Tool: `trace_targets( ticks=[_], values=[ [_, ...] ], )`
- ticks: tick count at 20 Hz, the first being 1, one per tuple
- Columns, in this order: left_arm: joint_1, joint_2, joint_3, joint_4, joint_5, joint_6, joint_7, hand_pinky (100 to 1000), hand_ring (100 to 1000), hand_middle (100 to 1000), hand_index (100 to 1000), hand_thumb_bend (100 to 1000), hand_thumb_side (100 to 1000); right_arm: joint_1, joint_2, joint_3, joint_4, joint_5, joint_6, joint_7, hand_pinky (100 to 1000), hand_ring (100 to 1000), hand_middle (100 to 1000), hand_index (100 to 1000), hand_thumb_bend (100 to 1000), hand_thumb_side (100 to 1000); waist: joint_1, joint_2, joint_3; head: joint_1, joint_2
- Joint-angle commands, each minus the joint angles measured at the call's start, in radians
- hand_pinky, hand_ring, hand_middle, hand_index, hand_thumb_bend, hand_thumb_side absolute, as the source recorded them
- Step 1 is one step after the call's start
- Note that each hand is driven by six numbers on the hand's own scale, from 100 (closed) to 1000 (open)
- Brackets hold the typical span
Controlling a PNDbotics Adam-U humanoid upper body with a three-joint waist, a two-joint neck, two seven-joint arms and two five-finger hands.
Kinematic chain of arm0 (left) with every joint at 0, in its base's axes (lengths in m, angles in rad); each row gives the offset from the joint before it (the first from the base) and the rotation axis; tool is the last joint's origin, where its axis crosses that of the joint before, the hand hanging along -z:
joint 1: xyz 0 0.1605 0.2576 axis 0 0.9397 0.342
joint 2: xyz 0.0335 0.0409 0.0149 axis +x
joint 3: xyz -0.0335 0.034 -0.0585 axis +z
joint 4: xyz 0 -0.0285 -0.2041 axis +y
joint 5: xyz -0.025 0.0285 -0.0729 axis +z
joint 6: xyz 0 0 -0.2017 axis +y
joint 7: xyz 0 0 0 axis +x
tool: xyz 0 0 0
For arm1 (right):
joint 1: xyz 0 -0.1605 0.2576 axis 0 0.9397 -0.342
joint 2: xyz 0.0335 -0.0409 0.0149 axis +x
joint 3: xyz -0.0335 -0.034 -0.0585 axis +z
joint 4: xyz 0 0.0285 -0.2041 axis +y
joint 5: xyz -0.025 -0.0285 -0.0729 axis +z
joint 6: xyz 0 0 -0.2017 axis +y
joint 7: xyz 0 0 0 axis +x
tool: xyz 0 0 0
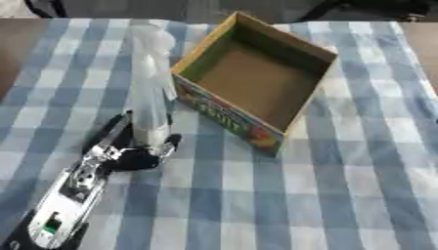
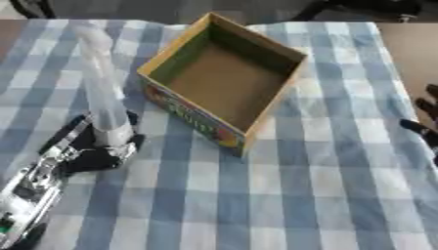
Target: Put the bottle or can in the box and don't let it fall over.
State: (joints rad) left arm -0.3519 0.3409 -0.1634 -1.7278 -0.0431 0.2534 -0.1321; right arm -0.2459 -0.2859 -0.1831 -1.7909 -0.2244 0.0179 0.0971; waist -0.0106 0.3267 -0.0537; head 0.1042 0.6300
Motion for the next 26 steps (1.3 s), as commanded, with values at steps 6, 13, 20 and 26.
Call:
trace_targets(
  ticks=[6,13,20,26],
  values=[
    [-0.015,0.018,0.01,-0.053,0.023,-0.005,0.027,1000,632,708,253,100,100,-0.004,-0.016,-0.004,-0.011,0.002,-0.002,0.004,812,1000,1000,907,100,714,0.0,-0.022,0.002,-0.004,-0.01],
    [-0.056,0.033,0.022,-0.114,0.038,-0.004,0.036,1000,630,706,233,100,100,-0.004,-0.021,-0.004,-0.012,-0.001,-0.001,0.005,812,1000,1000,907,100,712,0.006,-0.027,0.004,-0.01,-0.004],
    [-0.092,0.038,0.024,-0.154,0.056,-0.008,0.052,1000,631,707,229,100,100,-0.003,-0.024,-0.001,-0.012,-0.004,0.0,0.007,812,999,1000,907,100,707,0.012,-0.039,-0.001,-0.008,0.002],
    [-0.234,0.035,0.011,-0.156,0.084,0.012,0.086,1000,633,709,233,100,100,-0.009,-0.029,0.006,-0.017,-0.015,0.0,0.014,812,999,1000,906,100,702,0.012,-0.05,-0.016,0.004,0.002]
  ],
)
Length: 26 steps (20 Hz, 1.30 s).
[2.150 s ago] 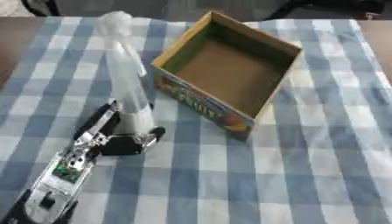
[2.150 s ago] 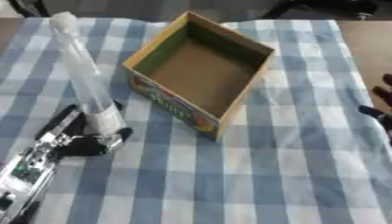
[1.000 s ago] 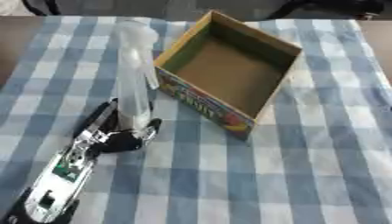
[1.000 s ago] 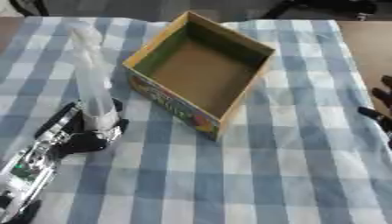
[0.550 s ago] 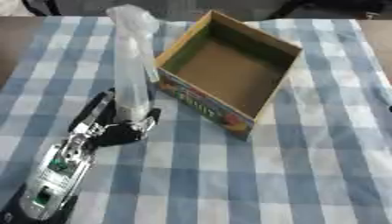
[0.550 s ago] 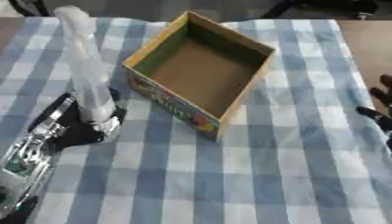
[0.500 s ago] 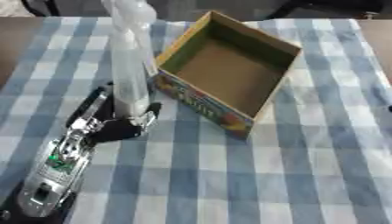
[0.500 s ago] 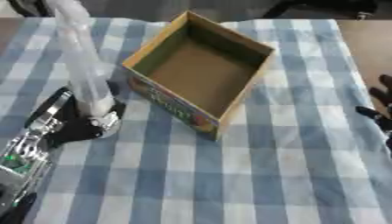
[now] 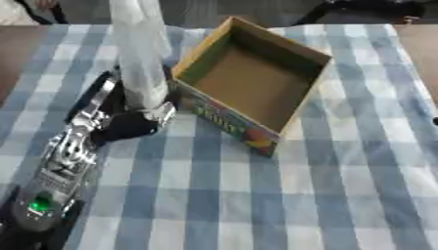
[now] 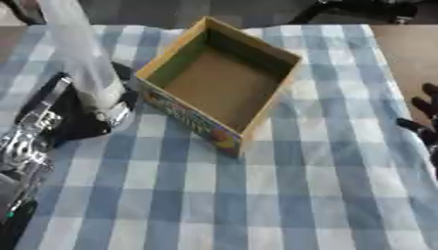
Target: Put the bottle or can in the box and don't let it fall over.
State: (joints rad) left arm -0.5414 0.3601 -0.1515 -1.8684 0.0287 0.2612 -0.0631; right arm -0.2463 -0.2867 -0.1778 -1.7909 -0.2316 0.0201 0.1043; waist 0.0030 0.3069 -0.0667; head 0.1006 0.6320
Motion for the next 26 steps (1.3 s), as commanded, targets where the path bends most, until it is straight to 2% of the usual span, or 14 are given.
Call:
trace_targets(
  ticks=[1,12,21,26],
  values=[
    [-0.069,0.013,-0.003,-0.005,0.013,0.005,0.026,1000,634,709,233,100,100,-0.01,-0.029,0.003,-0.017,-0.01,-0.002,0.009,812,999,1000,906,100,701,-0.002,-0.032,-0.008,0.013,0.0],
    [-0.327,-0.083,-0.006,0.25,-0.03,0.019,0.124,1000,637,712,239,100,100,-0.03,-0.015,0.023,-0.018,-0.021,0.001,0.028,811,999,1000,906,100,704,-0.014,-0.02,-0.053,0.071,-0.029],
    [-0.413,-0.143,0.013,0.477,-0.066,-0.061,0.178,1000,637,717,279,100,100,-0.036,-0.004,0.032,-0.016,-0.021,0.004,0.04,811,999,1000,906,100,708,-0.014,-0.012,-0.073,0.093,-0.041],
    [-0.424,-0.152,0.024,0.549,-0.057,-0.096,0.204,1000,645,724,312,100,100,-0.039,0.0,0.035,-0.016,-0.019,0.005,0.043,811,999,1000,906,100,709,-0.013,-0.006,-0.087,0.095,-0.046]
  ],
)
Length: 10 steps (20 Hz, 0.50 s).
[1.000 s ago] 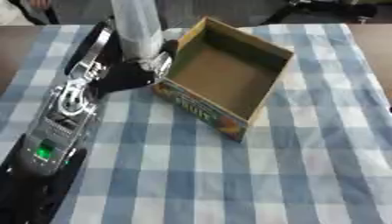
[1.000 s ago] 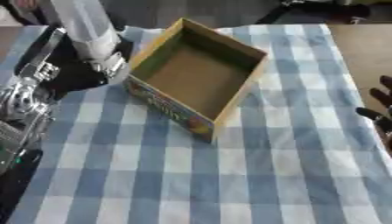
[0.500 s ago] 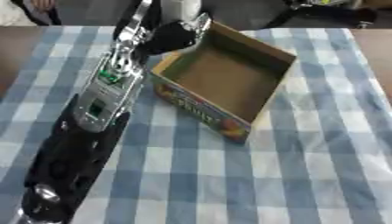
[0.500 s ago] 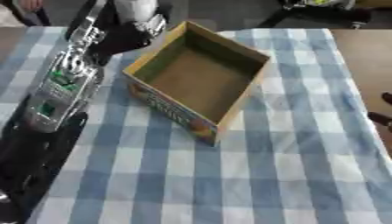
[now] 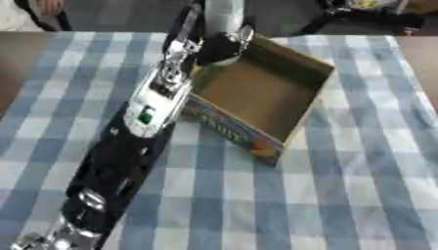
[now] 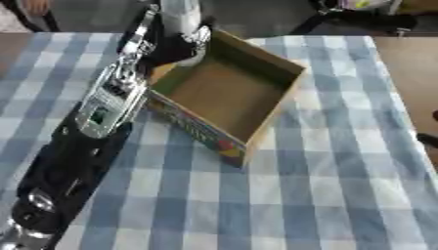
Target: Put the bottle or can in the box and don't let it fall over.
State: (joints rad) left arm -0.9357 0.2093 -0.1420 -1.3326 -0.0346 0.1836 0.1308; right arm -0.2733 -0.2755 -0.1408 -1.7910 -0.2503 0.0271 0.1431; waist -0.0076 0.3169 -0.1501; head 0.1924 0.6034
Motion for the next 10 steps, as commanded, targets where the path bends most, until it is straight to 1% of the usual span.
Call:
trace_targets(
  ticks=[1,4,5,6,7,8,9,10],
  values=[
    [-0.031,-0.002,0.016,0.023,0.009,-0.025,0.013,1000,646,724,312,100,100,-0.013,-0.01,-0.002,-0.016,0.0,-0.001,0.005,811,999,1000,906,100,709,-0.002,-0.015,-0.006,0.005,-0.019],
    [-0.035,-0.004,0.022,0.047,0.018,-0.047,0.02,1000,648,724,317,100,100,-0.014,-0.008,0.001,-0.015,0.0,0.0,0.007,811,999,1000,906,100,711,-0.002,-0.011,-0.013,0.006,-0.023],
    [-0.037,-0.005,0.024,0.054,0.022,-0.054,0.021,1000,650,726,345,100,100,-0.015,-0.007,0.001,-0.015,0.0,0.0,0.008,811,999,1000,906,100,711,-0.002,-0.01,-0.014,0.007,-0.024],
    [-0.038,-0.006,0.024,0.06,0.026,-0.061,0.02,1000,668,740,437,100,100,-0.015,-0.006,0.002,-0.015,0.001,0.0,0.009,811,999,1000,906,100,706,-0.002,-0.008,-0.016,0.007,-0.025],
    [-0.039,-0.005,0.021,0.062,0.027,-0.07,0.014,1000,685,778,688,233,100,-0.016,-0.005,0.003,-0.015,0.001,0.0,0.01,811,999,1000,906,100,712,-0.001,-0.007,-0.017,0.007,-0.025],
    [-0.039,-0.004,0.016,0.062,0.021,-0.081,0.003,1000,702,800,809,382,100,-0.016,-0.004,0.003,-0.014,0.002,0.001,0.011,811,999,1000,906,100,712,-0.001,-0.006,-0.018,0.006,-0.025],
    [-0.039,0.0,0.012,0.063,0.01,-0.091,-0.01,1000,715,819,902,598,284,-0.016,-0.004,0.004,-0.014,0.002,0.001,0.011,811,999,1000,905,100,713,0.0,-0.006,-0.018,0.006,-0.024],
    [-0.039,0.003,0.011,0.064,-0.004,-0.095,-0.026,1000,725,833,958,691,369,-0.016,-0.003,0.004,-0.014,0.003,0.002,0.011,811,999,1000,906,100,713,0.0,-0.005,-0.018,0.006,-0.023]
  ],
)
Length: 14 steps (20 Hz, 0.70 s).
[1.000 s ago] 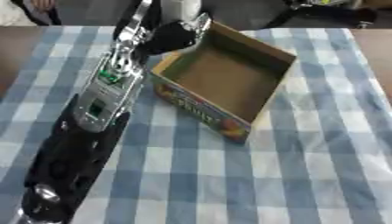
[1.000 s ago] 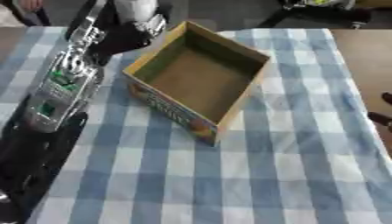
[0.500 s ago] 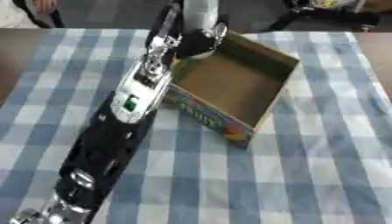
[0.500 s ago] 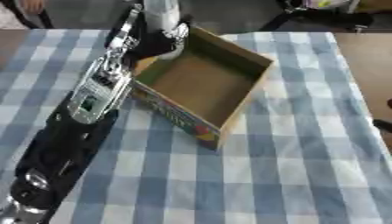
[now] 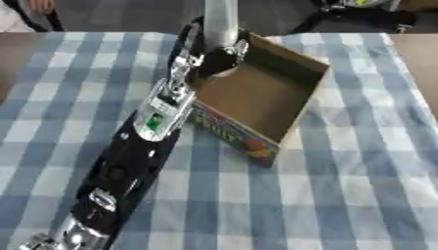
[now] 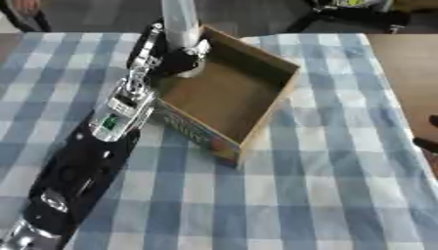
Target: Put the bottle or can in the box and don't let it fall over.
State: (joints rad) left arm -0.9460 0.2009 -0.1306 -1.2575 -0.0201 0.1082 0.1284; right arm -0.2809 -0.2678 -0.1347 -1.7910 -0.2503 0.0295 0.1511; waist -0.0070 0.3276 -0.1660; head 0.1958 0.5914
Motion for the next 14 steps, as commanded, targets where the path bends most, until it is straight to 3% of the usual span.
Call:
trace_targets(
  ticks=[1,4,14],
  values=[
    [-0.029,0.015,0.0,-0.008,-0.033,-0.02,-0.038,1000,729,837,973,728,401,-0.008,-0.011,-0.002,-0.014,0.003,0.0,0.004,811,998,1000,905,100,713,0.0,-0.016,-0.002,0.002,-0.011],
    [-0.028,0.021,0.006,-0.003,-0.082,-0.008,-0.069,1000,726,831,967,763,436,-0.008,-0.01,-0.002,-0.013,0.004,0.001,0.004,811,998,1000,906,100,713,0.001,-0.017,-0.001,0.0,-0.01],
    [-0.001,0.031,0.02,-0.023,-0.183,0.008,-0.093,1000,716,815,930,712,391,-0.003,-0.013,-0.007,-0.01,0.004,0.003,-0.002,811,998,1000,906,100,712,0.0,-0.024,0.012,-0.013,-0.001]
  ],
)
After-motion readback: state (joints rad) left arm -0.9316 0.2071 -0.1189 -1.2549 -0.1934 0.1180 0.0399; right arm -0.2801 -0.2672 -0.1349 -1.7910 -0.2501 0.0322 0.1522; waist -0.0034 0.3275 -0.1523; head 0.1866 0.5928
